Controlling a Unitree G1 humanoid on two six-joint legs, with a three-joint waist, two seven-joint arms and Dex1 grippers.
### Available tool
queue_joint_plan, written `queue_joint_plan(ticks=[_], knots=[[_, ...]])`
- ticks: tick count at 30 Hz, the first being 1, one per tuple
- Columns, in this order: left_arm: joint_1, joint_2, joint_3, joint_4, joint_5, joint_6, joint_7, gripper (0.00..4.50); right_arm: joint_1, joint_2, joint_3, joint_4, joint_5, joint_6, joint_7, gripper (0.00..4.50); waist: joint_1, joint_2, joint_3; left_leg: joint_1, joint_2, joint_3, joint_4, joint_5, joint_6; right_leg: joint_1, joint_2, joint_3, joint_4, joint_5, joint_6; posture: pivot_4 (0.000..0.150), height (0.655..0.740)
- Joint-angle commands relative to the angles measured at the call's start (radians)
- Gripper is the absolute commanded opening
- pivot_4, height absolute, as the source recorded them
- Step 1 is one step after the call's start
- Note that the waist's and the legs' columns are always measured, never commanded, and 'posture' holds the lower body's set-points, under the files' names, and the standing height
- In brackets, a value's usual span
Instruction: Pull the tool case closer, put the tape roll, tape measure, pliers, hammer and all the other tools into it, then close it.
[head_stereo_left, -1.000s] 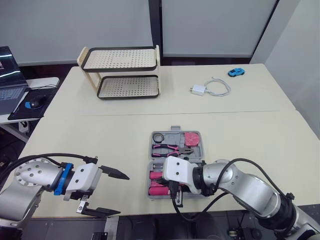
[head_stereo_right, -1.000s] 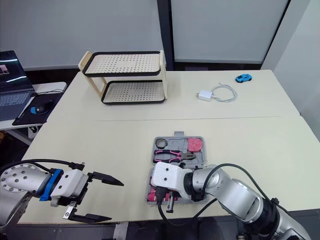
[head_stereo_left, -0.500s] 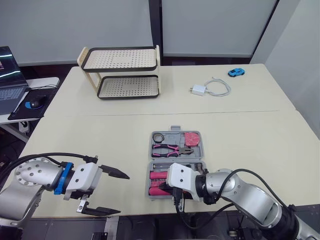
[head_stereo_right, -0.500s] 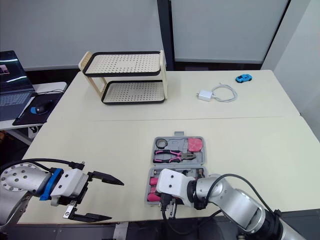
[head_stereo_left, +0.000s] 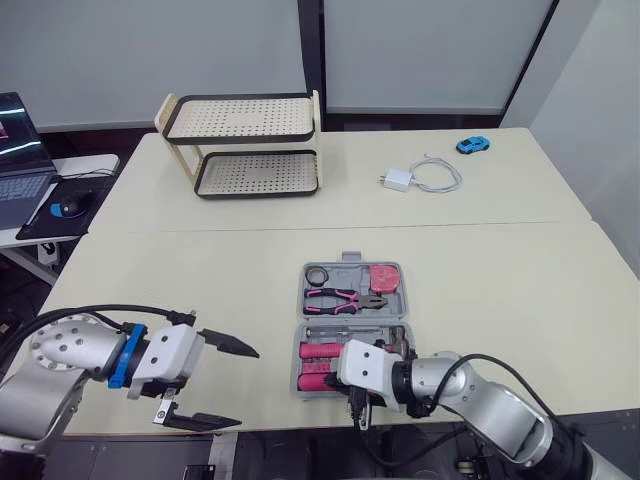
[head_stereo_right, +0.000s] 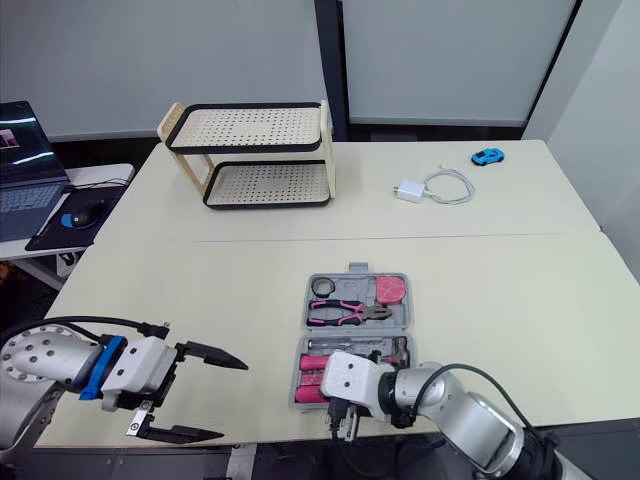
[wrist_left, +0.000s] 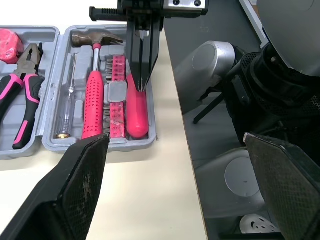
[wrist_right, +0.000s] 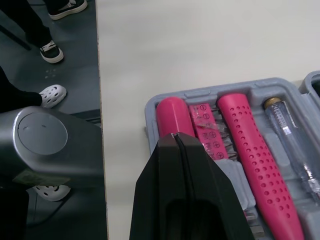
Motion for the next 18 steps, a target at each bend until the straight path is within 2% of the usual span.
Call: queue_joint_plan(ticks=[1, 18], knots=[[-0.007, 0.011, 0.000, -0.010, -0.006, 0.003, -0.007, 4.50, 0.015, 0.009, -0.008, 0.012, -0.023, -0.052, 0.000, 0.02, 0.000, 0.000, 0.000, 0.000, 0.000, 0.000, 0.000, 0.000, 0.000, 0.000, 0.000, 0.000, 0.000, 0.000, 0.000, 0.150, 0.7400], [-0.012, 0.011, -0.006, -0.015, -0.004, 0.010, -0.004, 4.50, 0.065, 0.021, -0.026, 0.075, -0.058, -0.049, 0.023, 0.02, 0.000, 0.000, 0.000, 0.001, 0.000, 0.000, 0.000, 0.000, 0.000, 0.001, 0.000, 0.000, 0.000, 0.000, 0.000, 0.150, 0.7400]])
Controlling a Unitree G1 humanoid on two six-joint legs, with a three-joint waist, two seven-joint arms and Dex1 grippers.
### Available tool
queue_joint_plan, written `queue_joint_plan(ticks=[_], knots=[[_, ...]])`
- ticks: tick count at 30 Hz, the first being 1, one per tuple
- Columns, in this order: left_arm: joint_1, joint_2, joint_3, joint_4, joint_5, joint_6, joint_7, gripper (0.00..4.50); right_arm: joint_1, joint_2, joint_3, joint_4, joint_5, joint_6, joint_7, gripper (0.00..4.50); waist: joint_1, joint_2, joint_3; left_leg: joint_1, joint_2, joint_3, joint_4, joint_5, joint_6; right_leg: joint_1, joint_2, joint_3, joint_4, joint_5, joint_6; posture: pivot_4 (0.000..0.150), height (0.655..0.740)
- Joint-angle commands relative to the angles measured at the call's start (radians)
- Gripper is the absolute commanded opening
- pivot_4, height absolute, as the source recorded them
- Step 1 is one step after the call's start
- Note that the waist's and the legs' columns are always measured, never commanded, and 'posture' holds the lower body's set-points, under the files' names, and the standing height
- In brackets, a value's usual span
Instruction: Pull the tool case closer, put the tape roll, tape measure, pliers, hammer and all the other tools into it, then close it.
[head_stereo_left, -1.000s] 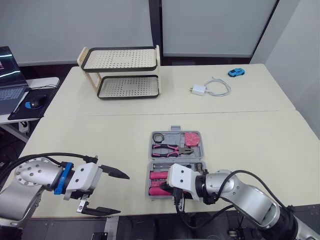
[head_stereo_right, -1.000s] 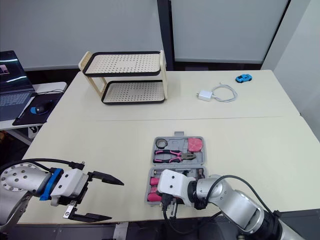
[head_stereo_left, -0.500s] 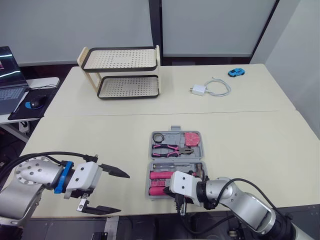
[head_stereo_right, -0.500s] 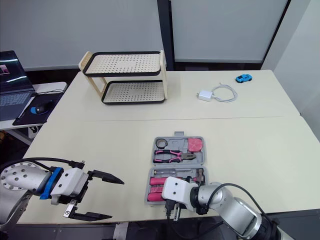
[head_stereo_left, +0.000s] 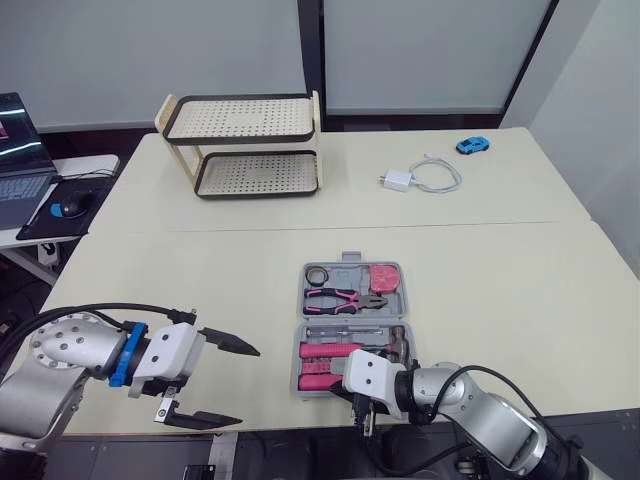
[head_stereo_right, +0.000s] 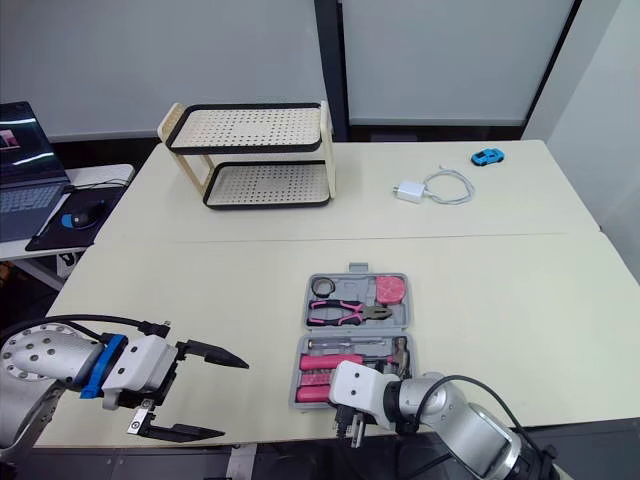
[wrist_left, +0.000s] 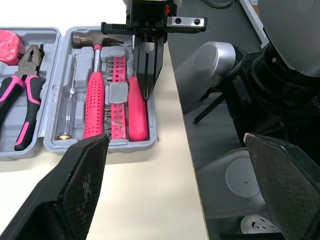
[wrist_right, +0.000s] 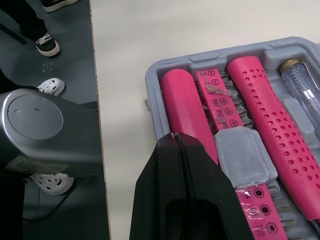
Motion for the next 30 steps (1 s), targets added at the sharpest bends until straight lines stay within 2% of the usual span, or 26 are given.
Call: queue_joint_plan(ticks=[1, 15, 20, 25, 28, 30], knots=[[-0.008, 0.010, 0.000, -0.014, -0.004, 0.000, -0.005, 4.50, 0.009, 0.004, -0.020, -0.008, -0.001, 0.016, 0.007, 0.02, 0.000, 0.000, 0.000, 0.000, 0.000, 0.000, 0.000, 0.000, 0.000, 0.000, 0.000, 0.000, 0.000, 0.000, 0.000, 0.150, 0.7400], [-0.026, 0.006, -0.003, 0.016, 0.008, -0.014, -0.003, 4.50, -0.029, -0.001, -0.181, -0.198, 0.158, 0.096, 0.091, 0.02, 0.000, 0.000, 0.000, 0.000, 0.000, 0.000, 0.000, 0.000, 0.000, 0.000, 0.000, 0.000, 0.000, 0.000, 0.000, 0.150, 0.7400], [-0.048, -0.003, 0.010, 0.065, 0.024, -0.032, 0.023, 4.50, -0.083, -0.083, -0.313, -0.266, 0.235, 0.135, 0.148, 0.02, 0.002, 0.000, 0.000, 0.000, 0.000, 0.000, 0.000, 0.000, 0.000, 0.000, 0.000, 0.000, 0.000, 0.000, 0.000, 0.150, 0.7400], [-0.095, -0.015, 0.019, 0.158, 0.050, -0.033, 0.076, 4.50, -0.072, -0.210, -0.460, -0.217, 0.280, 0.064, 0.228, 0.02, 0.002, 0.000, 0.000, 0.000, 0.000, 0.000, 0.000, 0.000, 0.000, 0.000, 0.000, 0.000, 0.000, 0.000, 0.000, 0.150, 0.7400], [-0.133, -0.024, 0.013, 0.214, 0.072, -0.039, 0.105, 3.95, -0.034, -0.293, -0.521, -0.141, 0.262, -0.022, 0.282, 0.00, 0.002, 0.000, 0.000, -0.001, 0.000, 0.000, 0.000, 0.000, 0.000, 0.000, 0.000, 0.000, 0.000, 0.000, 0.000, 0.150, 0.7400], [-0.163, -0.032, 0.003, 0.255, 0.092, -0.043, 0.126, 3.39, -0.016, -0.334, -0.551, -0.076, 0.244, -0.081, 0.304, 0.00, 0.003, 0.000, 0.000, -0.001, 0.000, 0.001, 0.000, 0.000, 0.000, 0.001, 0.000, 0.000, 0.000, 0.000, 0.000, 0.150, 0.7400]])
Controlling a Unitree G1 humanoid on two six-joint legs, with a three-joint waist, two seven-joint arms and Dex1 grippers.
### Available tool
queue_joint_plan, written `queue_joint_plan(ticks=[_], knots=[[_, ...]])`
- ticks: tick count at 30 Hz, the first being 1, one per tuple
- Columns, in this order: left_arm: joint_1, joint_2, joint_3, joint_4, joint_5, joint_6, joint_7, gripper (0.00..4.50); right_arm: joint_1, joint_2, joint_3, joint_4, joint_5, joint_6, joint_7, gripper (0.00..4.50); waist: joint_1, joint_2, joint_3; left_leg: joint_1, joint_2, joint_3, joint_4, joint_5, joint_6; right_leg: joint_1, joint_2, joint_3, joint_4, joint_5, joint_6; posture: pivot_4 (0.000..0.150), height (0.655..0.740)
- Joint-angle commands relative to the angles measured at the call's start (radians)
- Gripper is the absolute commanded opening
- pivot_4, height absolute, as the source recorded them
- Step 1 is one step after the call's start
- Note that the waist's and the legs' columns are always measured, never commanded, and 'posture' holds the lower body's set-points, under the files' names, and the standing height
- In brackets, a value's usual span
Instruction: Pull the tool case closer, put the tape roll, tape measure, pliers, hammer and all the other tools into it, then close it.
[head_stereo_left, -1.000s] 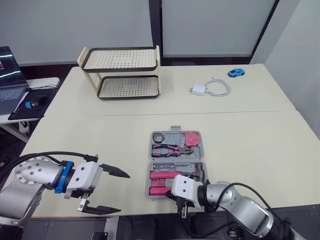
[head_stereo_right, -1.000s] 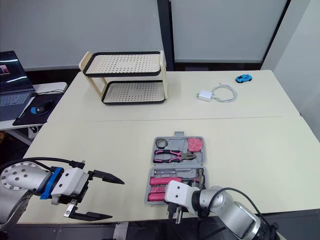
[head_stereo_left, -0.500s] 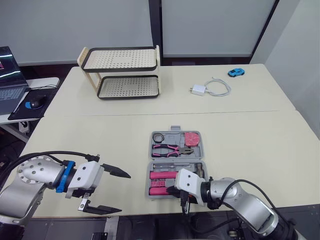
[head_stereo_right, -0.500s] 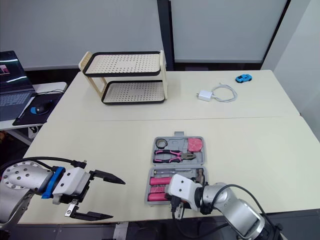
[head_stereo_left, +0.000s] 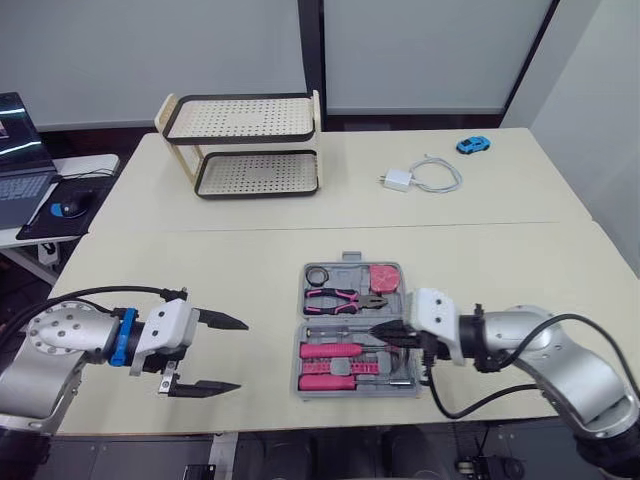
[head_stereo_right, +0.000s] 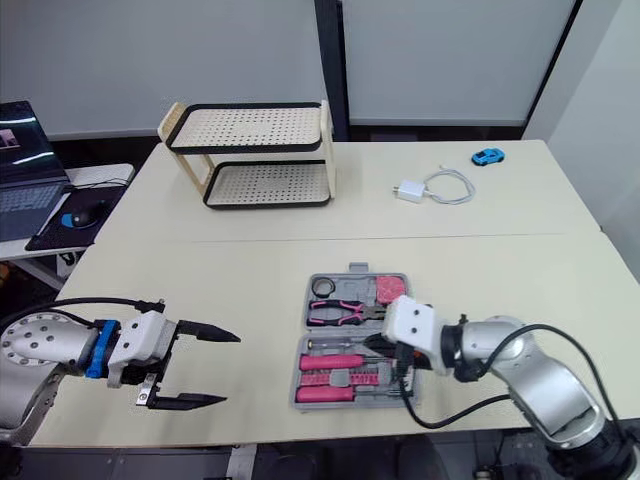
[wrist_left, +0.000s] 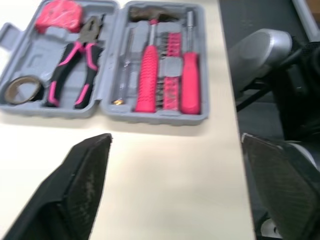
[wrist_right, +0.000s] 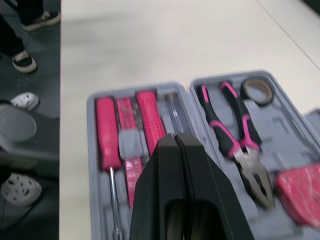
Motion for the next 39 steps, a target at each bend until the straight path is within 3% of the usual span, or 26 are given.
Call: queue_joint_plan(ticks=[1, 6, 11, 25, 39], knots=[[-0.053, -0.011, 0.003, 0.063, 0.039, -0.025, 0.035, 3.08, 0.021, -0.062, -0.072, 0.102, -0.025, -0.122, 0.049, 0.00, 0.000, 0.000, 0.000, 0.000, 0.000, 0.000, 0.000, 0.000, 0.000, 0.000, 0.000, 0.000, 0.000, 0.000, 0.000, 0.150, 0.7400], [-0.125, -0.036, -0.039, 0.173, 0.108, -0.047, 0.071, 1.48, 0.009, -0.121, -0.080, 0.301, -0.102, -0.276, 0.086, 0.00, -0.001, 0.000, 0.000, 0.001, -0.001, 0.001, 0.000, 0.000, 0.000, 0.000, 0.000, 0.000, 0.001, 0.000, 0.000, 0.150, 0.7400], [-0.201, -0.081, -0.112, 0.251, 0.193, -0.043, 0.118, 0.02, -0.061, -0.107, -0.030, 0.446, -0.199, -0.302, 0.071, 0.00, -0.003, 0.000, 0.000, 0.000, -0.002, 0.001, 0.000, 0.000, 0.000, -0.001, 0.000, 0.001, 0.001, 0.000, 0.000, 0.150, 0.7400], [-0.318, -0.271, -0.315, 0.313, 0.387, -0.039, 0.266, 0.02, -0.167, 0.000, 0.111, 0.496, -0.351, -0.280, 0.075, 0.00, -0.002, 0.000, 0.000, -0.001, -0.003, 0.001, 0.001, 0.000, -0.001, -0.001, 0.000, 0.001, 0.002, 0.000, 0.000, 0.150, 0.7400], [-0.384, -0.388, -0.379, 0.429, 0.472, -0.069, 0.364, 0.02, -0.231, 0.105, 0.166, 0.546, -0.409, -0.246, 0.061, 0.00, -0.001, 0.000, 0.000, -0.001, -0.004, 0.000, 0.002, 0.002, -0.004, -0.001, -0.001, 0.001, 0.003, 0.000, 0.000, 0.150, 0.7400]])
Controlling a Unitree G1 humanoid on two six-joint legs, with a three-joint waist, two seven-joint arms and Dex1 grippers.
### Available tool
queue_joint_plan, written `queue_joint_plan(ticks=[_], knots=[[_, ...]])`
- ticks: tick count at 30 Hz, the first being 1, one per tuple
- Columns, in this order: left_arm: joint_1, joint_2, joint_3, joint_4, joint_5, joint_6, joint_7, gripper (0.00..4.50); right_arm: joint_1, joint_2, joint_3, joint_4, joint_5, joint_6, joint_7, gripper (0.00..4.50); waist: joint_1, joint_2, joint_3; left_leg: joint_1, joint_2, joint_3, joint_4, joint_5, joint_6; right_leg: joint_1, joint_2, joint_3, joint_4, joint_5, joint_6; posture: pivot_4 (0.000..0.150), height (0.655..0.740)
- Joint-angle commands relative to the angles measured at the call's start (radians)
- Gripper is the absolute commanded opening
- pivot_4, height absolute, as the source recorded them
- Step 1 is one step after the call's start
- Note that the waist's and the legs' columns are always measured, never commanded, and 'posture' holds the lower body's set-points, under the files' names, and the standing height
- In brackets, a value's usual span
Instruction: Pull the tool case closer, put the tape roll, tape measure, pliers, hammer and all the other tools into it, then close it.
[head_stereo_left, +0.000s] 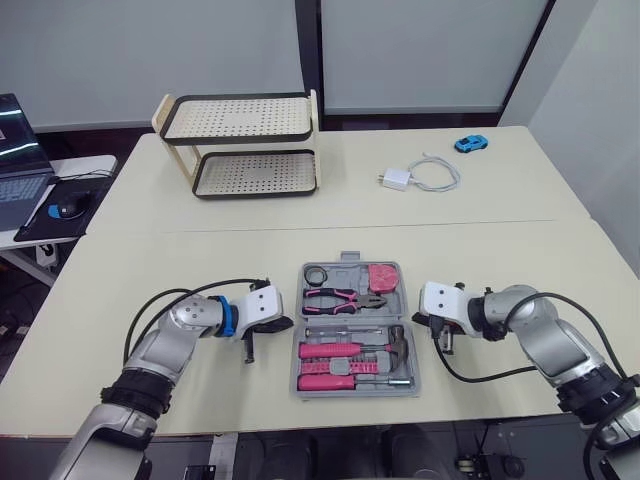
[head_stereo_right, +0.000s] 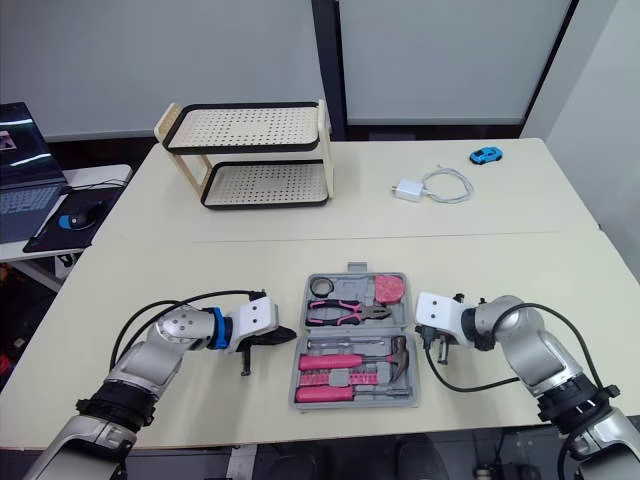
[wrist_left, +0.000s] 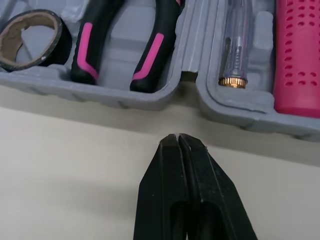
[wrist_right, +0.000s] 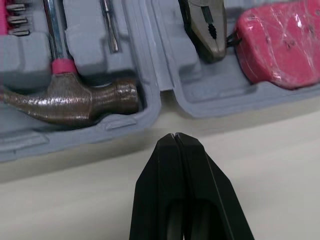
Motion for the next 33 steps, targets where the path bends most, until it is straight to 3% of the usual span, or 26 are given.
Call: queue_joint_plan(ticks=[1, 20, 33], knots=[[-0.028, -0.020, -0.012, 0.025, 0.016, -0.008, 0.021, 0.02, -0.028, 0.015, -0.001, 0.002, -0.018, 0.001, -0.011, 0.00, 0.001, 0.000, 0.000, 0.000, 0.000, 0.000, 0.000, 0.000, 0.000, 0.000, 0.000, 0.000, 0.000, 0.000, 0.000, 0.150, 0.7400], [0.025, -0.124, -0.058, -0.122, 0.001, 0.160, 0.008, 0.02, -0.030, 0.090, 0.017, -0.021, -0.030, 0.054, -0.015, 0.00, 0.002, 0.000, -0.001, 0.001, 0.000, 0.000, 0.002, 0.000, 0.000, 0.000, -0.001, 0.000, 0.006, 0.000, 0.000, 0.150, 0.7400], [0.113, -0.122, -0.088, -0.293, 0.000, 0.257, -0.012, 0.02, 0.061, 0.067, -0.006, -0.133, -0.015, 0.109, -0.006, 0.00, 0.004, 0.000, -0.001, 0.001, 0.000, -0.001, 0.001, 0.000, 0.000, 0.000, -0.002, 0.000, 0.006, 0.000, 0.000, 0.150, 0.7400]])
